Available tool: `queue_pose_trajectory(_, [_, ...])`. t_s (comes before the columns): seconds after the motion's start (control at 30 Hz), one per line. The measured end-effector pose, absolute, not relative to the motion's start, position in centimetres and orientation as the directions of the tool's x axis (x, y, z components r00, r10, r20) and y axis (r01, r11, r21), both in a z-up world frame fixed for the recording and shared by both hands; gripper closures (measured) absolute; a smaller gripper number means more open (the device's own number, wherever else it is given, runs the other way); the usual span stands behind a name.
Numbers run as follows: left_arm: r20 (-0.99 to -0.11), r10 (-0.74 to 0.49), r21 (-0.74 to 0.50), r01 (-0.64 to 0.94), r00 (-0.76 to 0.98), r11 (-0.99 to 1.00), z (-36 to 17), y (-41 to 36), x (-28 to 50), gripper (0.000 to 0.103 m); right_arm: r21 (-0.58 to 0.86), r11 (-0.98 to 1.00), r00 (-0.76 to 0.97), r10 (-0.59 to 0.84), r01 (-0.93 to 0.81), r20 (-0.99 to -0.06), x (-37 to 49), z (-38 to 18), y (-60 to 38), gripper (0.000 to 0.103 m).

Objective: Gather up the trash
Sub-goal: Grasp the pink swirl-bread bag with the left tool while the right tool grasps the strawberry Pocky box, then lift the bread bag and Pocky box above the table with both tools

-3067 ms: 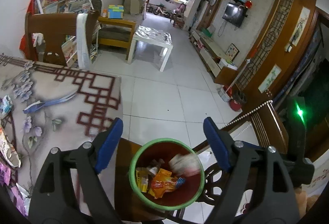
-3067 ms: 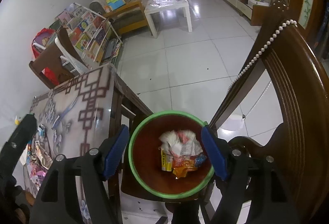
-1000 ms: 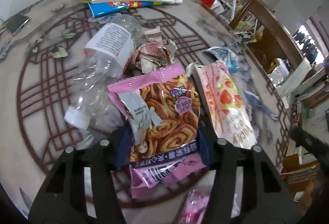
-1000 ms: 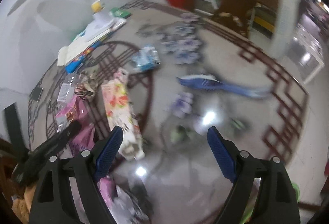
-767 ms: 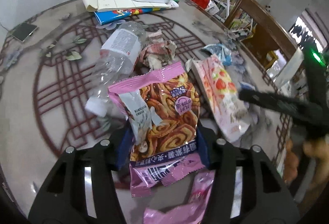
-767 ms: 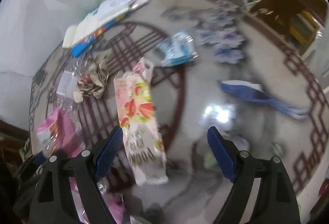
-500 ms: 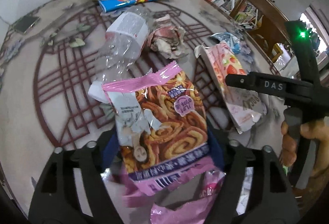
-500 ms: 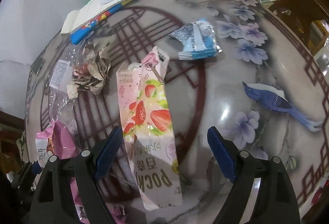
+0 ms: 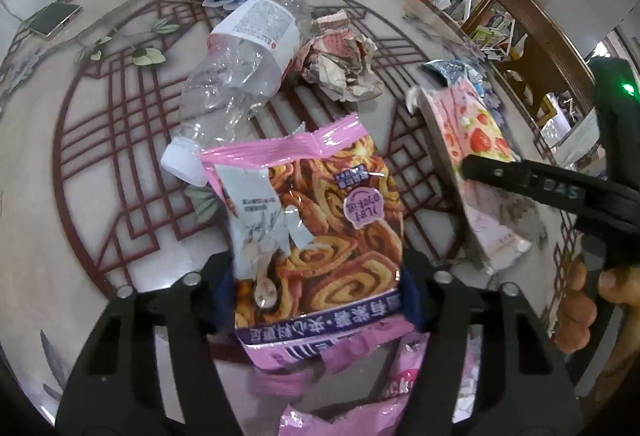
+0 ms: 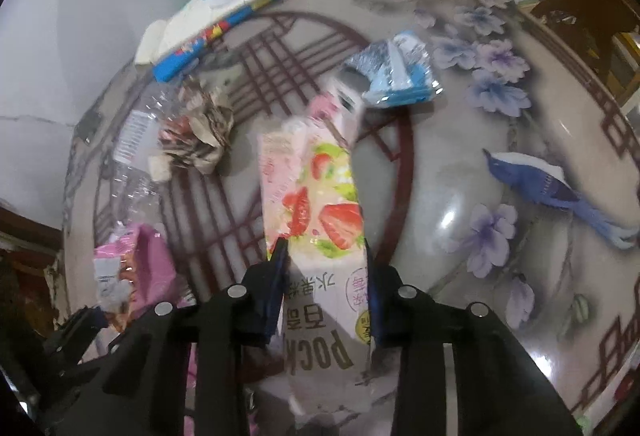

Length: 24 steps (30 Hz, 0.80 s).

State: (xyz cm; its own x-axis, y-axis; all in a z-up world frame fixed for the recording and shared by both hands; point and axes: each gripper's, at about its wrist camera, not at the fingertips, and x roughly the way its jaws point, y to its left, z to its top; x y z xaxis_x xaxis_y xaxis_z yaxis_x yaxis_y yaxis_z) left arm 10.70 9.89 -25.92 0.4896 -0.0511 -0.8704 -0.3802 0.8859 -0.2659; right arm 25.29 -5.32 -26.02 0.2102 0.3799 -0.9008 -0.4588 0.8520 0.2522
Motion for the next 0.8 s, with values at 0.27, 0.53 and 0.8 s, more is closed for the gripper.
queue_pose_trajectory(0.27, [-0.816,-0.050,-0.286,-0.326,0.576,0.901,-21.9,8.9,9.9,0.050,0.245,0.858,0.322,0.412,-0.451,-0.852,21.1,-20.2,-8.5,0.091])
queue_pose_trajectory(0.53, [-0.770,-0.035,-0.276,-0.284,0.638,0.918,-18.6,7.5,8.5,0.050,0.182,0.903,0.248,0.293,-0.390,-0.924,19.6,-23.6,-10.6,0.053])
queue_pose_trajectory(0.8, [-0.750,-0.029,-0.278,-0.275,0.660,0.920,-16.9,7.0,6.8,0.050,0.111,0.928,0.201,0.192,-0.355,-0.961,18.5,-26.8,-12.7,0.037])
